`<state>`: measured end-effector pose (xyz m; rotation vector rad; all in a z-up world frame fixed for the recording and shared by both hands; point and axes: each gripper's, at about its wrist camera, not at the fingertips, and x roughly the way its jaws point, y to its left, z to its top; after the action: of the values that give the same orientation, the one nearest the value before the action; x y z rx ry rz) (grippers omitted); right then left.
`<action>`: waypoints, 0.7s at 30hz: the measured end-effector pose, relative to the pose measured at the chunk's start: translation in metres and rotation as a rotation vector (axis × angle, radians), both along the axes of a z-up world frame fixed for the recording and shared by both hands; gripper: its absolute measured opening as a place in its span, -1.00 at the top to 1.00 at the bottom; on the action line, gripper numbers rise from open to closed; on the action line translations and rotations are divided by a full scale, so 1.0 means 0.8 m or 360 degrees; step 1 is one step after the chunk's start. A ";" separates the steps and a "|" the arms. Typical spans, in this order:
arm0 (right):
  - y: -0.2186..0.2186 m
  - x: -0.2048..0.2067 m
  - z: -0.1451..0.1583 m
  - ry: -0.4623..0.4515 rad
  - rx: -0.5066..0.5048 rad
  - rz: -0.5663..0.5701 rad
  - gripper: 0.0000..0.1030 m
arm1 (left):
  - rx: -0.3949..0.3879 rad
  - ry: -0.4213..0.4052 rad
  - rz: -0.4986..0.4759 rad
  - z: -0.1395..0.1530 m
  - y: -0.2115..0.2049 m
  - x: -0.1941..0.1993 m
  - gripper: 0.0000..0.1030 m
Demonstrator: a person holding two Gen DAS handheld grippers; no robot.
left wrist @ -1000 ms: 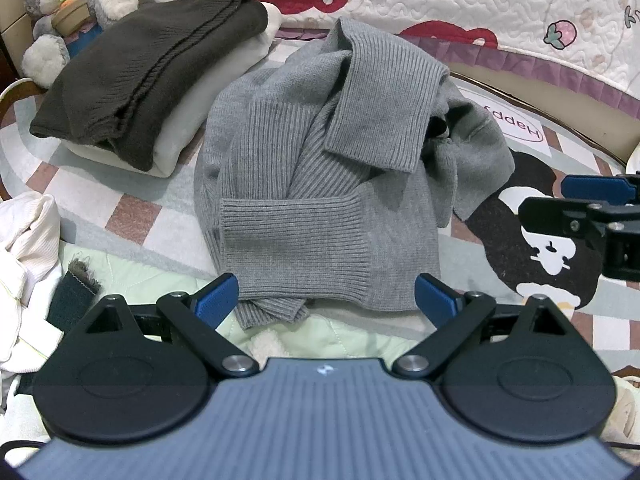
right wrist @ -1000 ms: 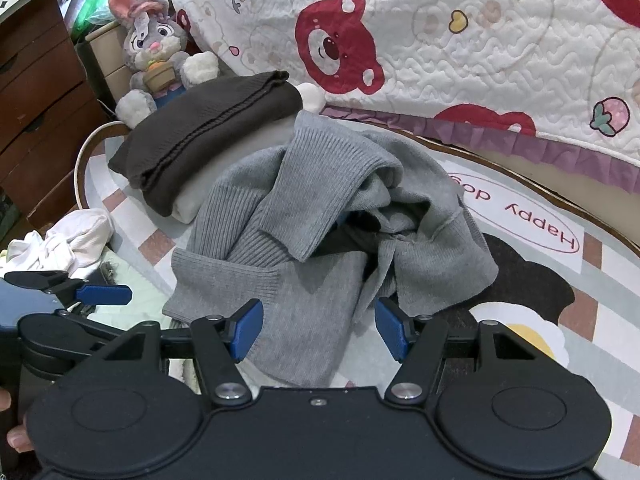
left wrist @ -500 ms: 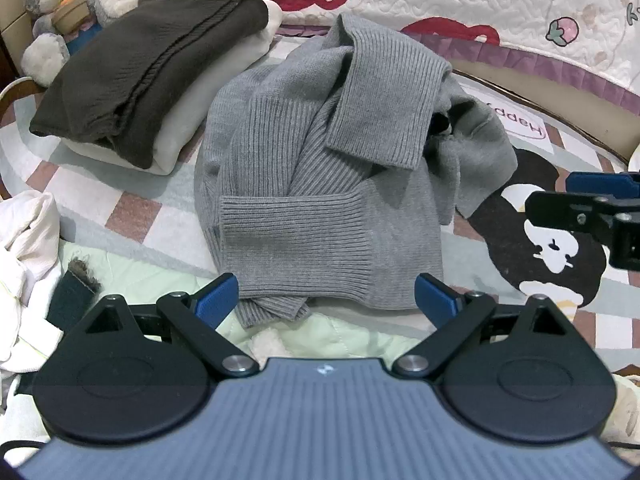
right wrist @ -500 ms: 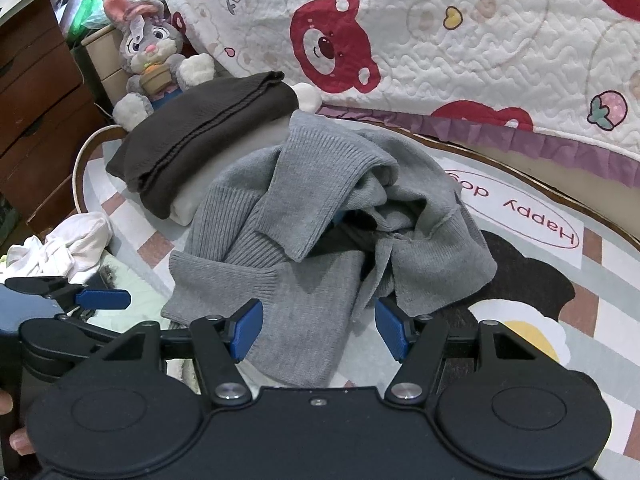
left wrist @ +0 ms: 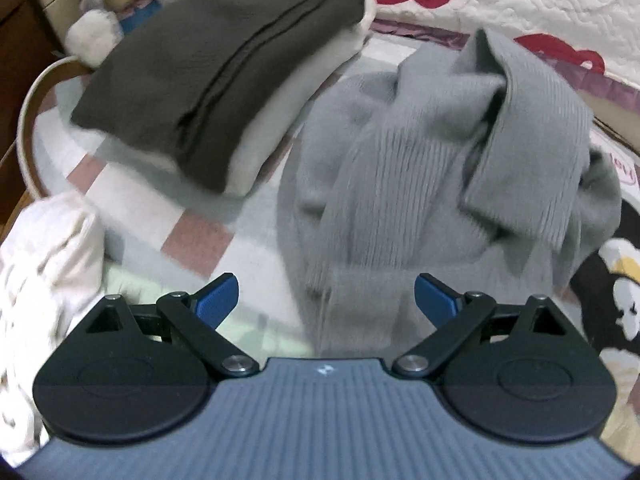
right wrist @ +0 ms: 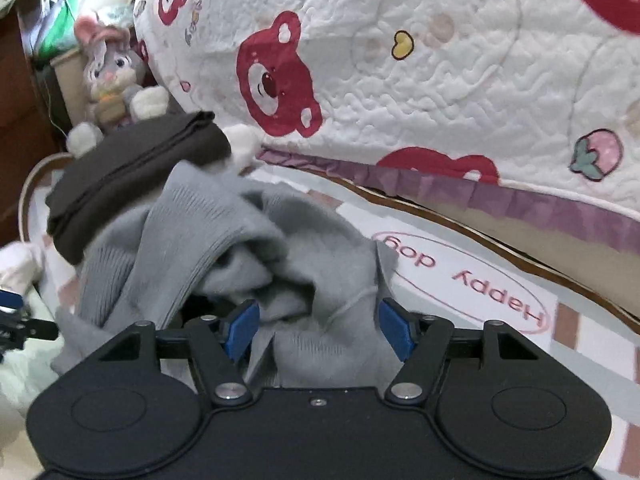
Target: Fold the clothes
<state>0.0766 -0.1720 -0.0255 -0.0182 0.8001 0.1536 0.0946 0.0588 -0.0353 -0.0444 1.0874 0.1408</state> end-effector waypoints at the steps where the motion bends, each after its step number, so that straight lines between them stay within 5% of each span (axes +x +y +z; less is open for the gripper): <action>1: -0.002 0.007 -0.003 0.0012 0.0010 0.0010 -0.38 | 0.0021 -0.0034 -0.0019 0.003 -0.003 0.010 -0.79; 6: -0.010 0.038 -0.023 0.0077 0.0043 0.0052 -0.38 | 0.0014 -0.0179 -0.0008 0.008 -0.002 0.044 -0.68; 10: -0.013 0.044 -0.048 0.0155 0.0032 0.0027 -0.38 | -0.0056 -0.0274 -0.0006 -0.011 0.019 0.031 -0.22; 12: -0.024 0.042 -0.054 0.0191 0.0098 -0.0029 -0.38 | -0.0081 -0.0263 -0.0051 -0.021 0.030 0.021 -0.15; 21: -0.059 0.054 -0.080 0.0248 0.0156 -0.0156 -0.38 | -0.0259 -0.0197 -0.0173 -0.037 0.039 0.028 -0.24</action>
<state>0.1199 -0.2190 -0.0891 0.1266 0.9465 0.1020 0.1168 0.0899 -0.0651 -0.1384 0.9734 -0.0482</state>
